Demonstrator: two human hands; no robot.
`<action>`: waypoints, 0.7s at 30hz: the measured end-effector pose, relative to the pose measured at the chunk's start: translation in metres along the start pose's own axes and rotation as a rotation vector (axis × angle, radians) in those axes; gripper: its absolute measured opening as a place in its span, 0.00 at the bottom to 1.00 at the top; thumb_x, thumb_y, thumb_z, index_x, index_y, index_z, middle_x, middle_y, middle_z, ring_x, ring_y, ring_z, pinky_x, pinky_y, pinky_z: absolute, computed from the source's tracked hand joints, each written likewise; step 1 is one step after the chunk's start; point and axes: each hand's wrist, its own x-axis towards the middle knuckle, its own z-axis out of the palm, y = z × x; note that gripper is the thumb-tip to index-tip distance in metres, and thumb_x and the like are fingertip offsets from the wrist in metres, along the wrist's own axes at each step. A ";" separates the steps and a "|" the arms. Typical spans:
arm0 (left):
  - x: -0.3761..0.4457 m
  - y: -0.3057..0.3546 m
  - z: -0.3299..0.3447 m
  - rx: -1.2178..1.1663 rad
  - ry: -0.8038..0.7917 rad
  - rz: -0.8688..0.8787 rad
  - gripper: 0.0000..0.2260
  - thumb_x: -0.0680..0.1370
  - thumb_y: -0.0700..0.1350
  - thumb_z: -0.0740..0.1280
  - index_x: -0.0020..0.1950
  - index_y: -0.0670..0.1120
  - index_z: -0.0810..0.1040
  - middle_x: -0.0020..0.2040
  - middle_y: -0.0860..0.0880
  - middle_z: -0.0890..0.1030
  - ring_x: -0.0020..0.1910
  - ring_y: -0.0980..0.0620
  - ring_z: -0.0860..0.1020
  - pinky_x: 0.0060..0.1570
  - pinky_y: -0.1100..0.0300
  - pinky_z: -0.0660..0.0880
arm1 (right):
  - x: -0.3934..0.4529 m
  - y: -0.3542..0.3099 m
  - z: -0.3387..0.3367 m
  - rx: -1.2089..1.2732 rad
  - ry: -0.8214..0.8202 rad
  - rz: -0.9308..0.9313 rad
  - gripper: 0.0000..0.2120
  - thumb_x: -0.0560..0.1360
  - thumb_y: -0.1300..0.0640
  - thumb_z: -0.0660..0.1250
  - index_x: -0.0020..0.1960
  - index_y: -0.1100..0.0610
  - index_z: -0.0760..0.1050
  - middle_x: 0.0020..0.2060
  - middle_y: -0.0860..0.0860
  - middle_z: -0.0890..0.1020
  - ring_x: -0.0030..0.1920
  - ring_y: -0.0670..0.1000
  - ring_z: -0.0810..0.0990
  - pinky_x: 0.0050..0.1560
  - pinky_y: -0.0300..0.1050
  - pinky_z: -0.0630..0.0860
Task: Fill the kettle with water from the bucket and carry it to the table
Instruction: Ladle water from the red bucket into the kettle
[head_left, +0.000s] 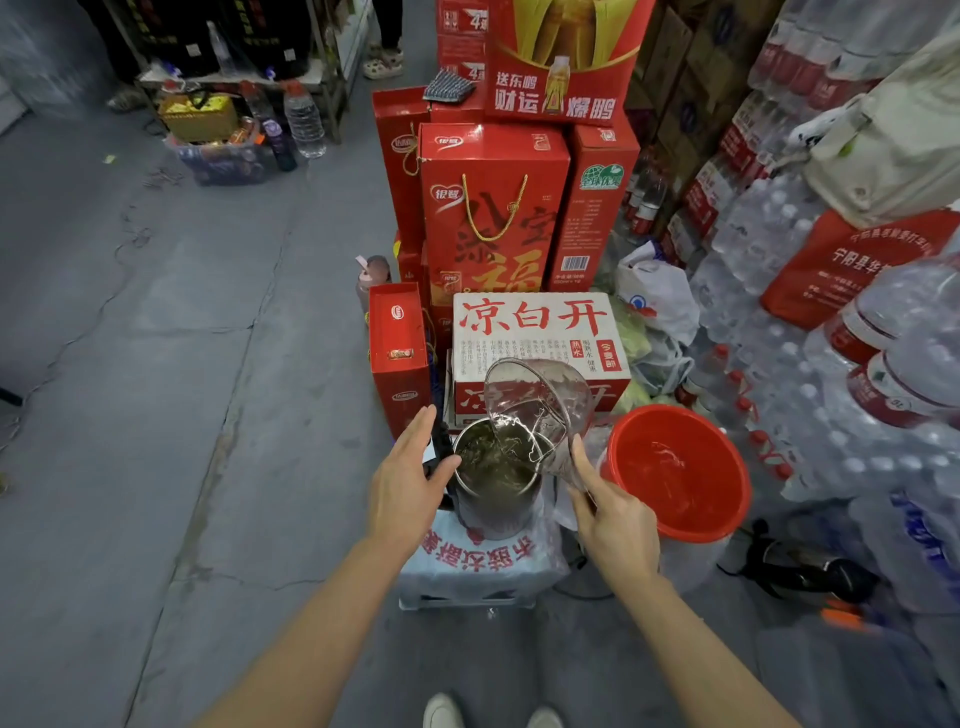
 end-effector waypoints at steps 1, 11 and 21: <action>0.000 0.000 0.000 -0.012 -0.001 0.001 0.31 0.76 0.50 0.69 0.77 0.52 0.61 0.76 0.52 0.67 0.71 0.51 0.70 0.65 0.50 0.73 | 0.000 -0.001 0.000 -0.002 0.008 -0.001 0.31 0.72 0.62 0.74 0.73 0.53 0.71 0.25 0.44 0.67 0.22 0.46 0.64 0.20 0.41 0.62; 0.001 0.003 0.005 -0.033 -0.026 0.014 0.31 0.77 0.52 0.68 0.78 0.54 0.61 0.76 0.54 0.66 0.72 0.52 0.69 0.64 0.47 0.74 | -0.003 0.003 0.006 0.021 0.046 0.013 0.33 0.74 0.60 0.71 0.76 0.48 0.65 0.25 0.53 0.77 0.23 0.49 0.69 0.22 0.47 0.71; -0.003 0.007 0.012 0.020 0.009 -0.023 0.31 0.77 0.52 0.68 0.77 0.58 0.59 0.72 0.52 0.72 0.64 0.50 0.78 0.60 0.50 0.76 | -0.006 0.026 -0.009 1.134 -0.029 0.635 0.33 0.76 0.67 0.69 0.77 0.51 0.63 0.26 0.61 0.76 0.19 0.49 0.74 0.18 0.40 0.70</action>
